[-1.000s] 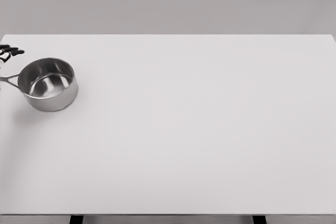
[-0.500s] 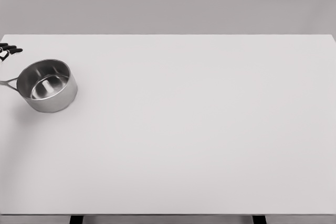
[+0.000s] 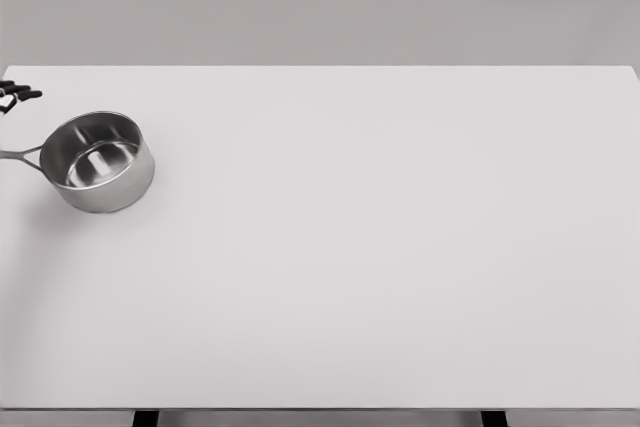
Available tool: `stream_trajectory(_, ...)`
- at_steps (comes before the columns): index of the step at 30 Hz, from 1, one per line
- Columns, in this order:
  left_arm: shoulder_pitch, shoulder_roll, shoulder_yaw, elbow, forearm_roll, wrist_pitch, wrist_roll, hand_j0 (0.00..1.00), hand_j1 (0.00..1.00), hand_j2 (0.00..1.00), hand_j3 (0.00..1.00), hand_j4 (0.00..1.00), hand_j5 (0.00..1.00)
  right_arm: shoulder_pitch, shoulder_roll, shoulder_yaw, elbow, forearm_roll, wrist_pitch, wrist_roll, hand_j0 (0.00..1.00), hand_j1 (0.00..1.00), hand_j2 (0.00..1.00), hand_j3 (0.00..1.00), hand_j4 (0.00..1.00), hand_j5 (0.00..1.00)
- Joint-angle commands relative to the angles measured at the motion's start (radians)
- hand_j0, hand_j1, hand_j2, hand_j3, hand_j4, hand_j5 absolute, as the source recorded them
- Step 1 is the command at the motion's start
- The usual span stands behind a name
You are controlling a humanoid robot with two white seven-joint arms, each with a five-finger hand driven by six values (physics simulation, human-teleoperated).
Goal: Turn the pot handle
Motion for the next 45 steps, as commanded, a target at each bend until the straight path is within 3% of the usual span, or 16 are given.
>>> stream_trajectory(1, 0.000, -0.004, -0.003, 0.001, 0.002, 0.001, -0.001, 1.00, 1.00, 1.00, 1.00, 1.00, 1.00, 0.000, 0.000, 0.000, 0.001, 0.000, 0.000, 0.000, 1.00, 1.00, 1.00, 1.00, 1.00, 1.00)
stream_trajectory(16, -0.021, -0.005, -0.008, 0.002, -0.015, 0.001, 0.001, 1.00, 1.00, 1.00, 1.00, 1.00, 1.00, 0.000, 0.000, 0.000, 0.001, 0.000, 0.000, 0.000, 1.00, 1.00, 1.00, 1.00, 1.00, 1.00)
stream_trajectory(20, -0.025, 0.026, 0.002, -0.011, 0.014, 0.001, 0.001, 1.00, 1.00, 1.00, 1.00, 1.00, 1.00, 0.000, 0.000, 0.000, -0.001, 0.000, 0.000, 0.000, 1.00, 1.00, 1.00, 1.00, 1.00, 1.00)
stream_trajectory(22, -0.009, 0.091, 0.000, -0.048, 0.119, 0.001, -0.004, 1.00, 1.00, 1.00, 1.00, 1.00, 1.00, 0.000, 0.000, 0.000, 0.001, 0.000, 0.000, 0.000, 1.00, 1.00, 1.00, 1.00, 1.00, 1.00)
stream_trajectory(24, 0.014, 0.161, -0.001, -0.149, 0.219, 0.001, -0.005, 1.00, 1.00, 1.00, 1.00, 1.00, 1.00, 0.000, 0.000, 0.000, 0.001, 0.000, 0.000, 0.000, 1.00, 1.00, 1.00, 1.00, 1.00, 1.00)
stream_trajectory(26, 0.032, 0.184, -0.001, -0.301, 0.282, 0.001, -0.010, 1.00, 1.00, 1.00, 1.00, 1.00, 1.00, 0.000, 0.000, 0.000, -0.001, 0.000, 0.000, 0.000, 1.00, 1.00, 1.00, 1.00, 1.00, 1.00)
stream_trajectory(29, 0.021, 0.150, -0.015, -0.347, 0.272, 0.001, -0.013, 1.00, 1.00, 1.00, 1.00, 1.00, 1.00, 0.000, 0.000, -0.002, 0.001, 0.000, 0.000, 0.000, 1.00, 1.00, 1.00, 1.00, 1.00, 1.00)
stream_trajectory(31, 0.008, 0.052, -0.021, -0.344, 0.247, 0.001, -0.016, 1.00, 1.00, 1.00, 1.00, 1.00, 1.00, 0.000, 0.000, 0.000, -0.001, 0.000, 0.000, 0.000, 1.00, 1.00, 1.00, 1.00, 1.00, 1.00)
stream_trajectory(34, -0.012, -0.002, -0.113, -0.343, 0.225, 0.001, -0.016, 1.00, 1.00, 1.00, 1.00, 1.00, 1.00, 0.000, 0.000, 0.000, 0.001, 0.000, 0.000, 0.000, 1.00, 1.00, 1.00, 1.00, 1.00, 1.00)
stream_trajectory(37, -0.081, -0.031, -0.184, -0.337, 0.181, 0.001, -0.018, 1.00, 1.00, 1.00, 1.00, 1.00, 1.00, 0.000, 0.000, 0.000, 0.001, 0.000, 0.000, 0.000, 1.00, 1.00, 1.00, 1.00, 1.00, 1.00)
stream_trajectory(45, -0.094, -0.022, -0.189, -0.335, 0.179, 0.001, -0.018, 1.00, 1.00, 1.00, 1.00, 1.00, 1.00, 0.000, 0.000, 0.000, 0.001, 0.000, 0.000, 0.000, 1.00, 1.00, 1.00, 1.00, 1.00, 1.00)
